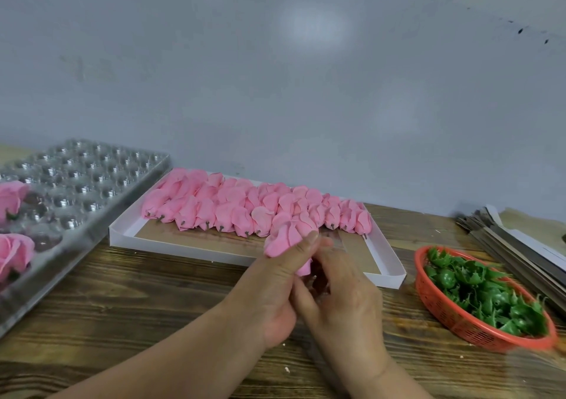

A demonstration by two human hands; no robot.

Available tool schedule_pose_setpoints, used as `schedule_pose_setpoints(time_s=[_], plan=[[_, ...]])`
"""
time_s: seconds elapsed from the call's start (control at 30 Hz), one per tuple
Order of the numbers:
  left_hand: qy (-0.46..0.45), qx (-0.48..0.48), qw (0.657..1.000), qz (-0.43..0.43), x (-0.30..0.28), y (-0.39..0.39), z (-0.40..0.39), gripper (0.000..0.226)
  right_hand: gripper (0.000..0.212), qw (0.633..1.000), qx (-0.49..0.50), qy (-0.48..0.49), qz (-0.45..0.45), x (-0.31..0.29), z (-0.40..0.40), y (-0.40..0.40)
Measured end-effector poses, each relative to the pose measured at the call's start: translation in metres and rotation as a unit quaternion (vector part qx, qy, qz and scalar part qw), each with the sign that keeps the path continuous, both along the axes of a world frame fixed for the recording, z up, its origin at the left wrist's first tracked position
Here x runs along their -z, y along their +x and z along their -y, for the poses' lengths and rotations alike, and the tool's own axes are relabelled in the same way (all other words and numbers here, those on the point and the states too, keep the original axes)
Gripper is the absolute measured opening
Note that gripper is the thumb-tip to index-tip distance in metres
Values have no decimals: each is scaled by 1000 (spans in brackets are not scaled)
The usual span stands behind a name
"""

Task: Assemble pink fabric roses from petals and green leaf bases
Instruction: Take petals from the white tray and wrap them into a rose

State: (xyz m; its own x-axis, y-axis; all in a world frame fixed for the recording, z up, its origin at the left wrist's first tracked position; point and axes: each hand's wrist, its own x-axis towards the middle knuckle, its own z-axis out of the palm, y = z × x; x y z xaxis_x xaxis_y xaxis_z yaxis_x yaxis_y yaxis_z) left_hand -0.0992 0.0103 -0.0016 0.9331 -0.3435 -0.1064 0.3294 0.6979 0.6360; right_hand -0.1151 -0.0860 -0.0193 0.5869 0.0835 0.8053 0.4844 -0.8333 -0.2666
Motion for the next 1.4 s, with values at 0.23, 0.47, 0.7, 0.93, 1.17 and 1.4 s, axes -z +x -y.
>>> schedule_pose_setpoints(time_s=[0.23, 0.47, 0.7, 0.93, 1.17, 1.4], plan=[[21, 25, 999, 7, 3, 4, -5, 50, 15, 967, -86, 183, -153, -6, -1, -1], [111, 26, 992, 47, 6, 12, -11, 49, 10, 825, -275, 372, -324, -5, 3, 4], [72, 1, 997, 29, 7, 12, -9, 54, 13, 958, -115, 168, -199, 2, 0, 3], [98, 27, 990, 94, 8, 7, -9, 45, 21, 860, -237, 358, -276, -1, 2, 7], [109, 119, 976, 144, 8, 8, -19, 84, 10, 722, -342, 455, -392, -9, -1, 1], [118, 84, 982, 118, 7, 10, -16, 65, 4, 781, -311, 430, -328, -2, -6, 0]])
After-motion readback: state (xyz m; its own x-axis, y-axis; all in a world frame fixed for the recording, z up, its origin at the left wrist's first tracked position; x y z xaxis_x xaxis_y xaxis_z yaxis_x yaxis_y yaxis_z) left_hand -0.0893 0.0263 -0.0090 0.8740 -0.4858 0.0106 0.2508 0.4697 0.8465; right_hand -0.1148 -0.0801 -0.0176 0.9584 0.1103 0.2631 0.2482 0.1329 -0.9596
